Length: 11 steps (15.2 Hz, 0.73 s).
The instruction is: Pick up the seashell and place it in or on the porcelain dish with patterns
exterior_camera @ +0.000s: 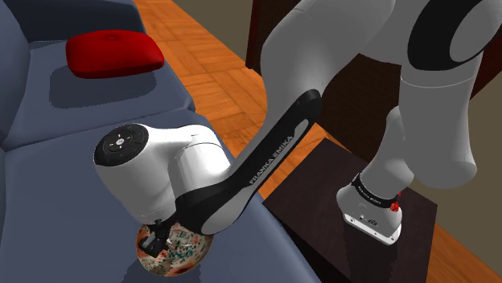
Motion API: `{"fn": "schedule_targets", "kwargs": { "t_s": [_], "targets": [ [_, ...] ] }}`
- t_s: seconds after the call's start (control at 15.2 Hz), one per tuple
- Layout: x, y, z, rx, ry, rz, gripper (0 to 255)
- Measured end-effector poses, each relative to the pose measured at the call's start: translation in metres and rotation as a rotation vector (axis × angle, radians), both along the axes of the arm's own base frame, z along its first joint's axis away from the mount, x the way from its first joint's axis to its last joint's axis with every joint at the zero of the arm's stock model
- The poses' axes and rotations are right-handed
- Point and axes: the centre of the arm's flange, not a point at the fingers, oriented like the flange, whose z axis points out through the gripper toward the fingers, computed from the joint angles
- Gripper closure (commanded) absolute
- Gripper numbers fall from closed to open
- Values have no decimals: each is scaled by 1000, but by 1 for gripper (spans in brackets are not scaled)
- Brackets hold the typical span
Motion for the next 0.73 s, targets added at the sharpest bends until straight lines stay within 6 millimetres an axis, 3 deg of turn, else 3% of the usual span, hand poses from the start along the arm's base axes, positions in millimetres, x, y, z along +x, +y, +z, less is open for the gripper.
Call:
{"fn": "schedule_targets", "kwargs": {
  "t_s": [0.26,0.53,0.73],
  "targets": [
    [0,0,0,0,0,0,0],
    [2,3,38,1,-1,0,0],
    [0,3,49,1,0,0,0]
  ]
}}
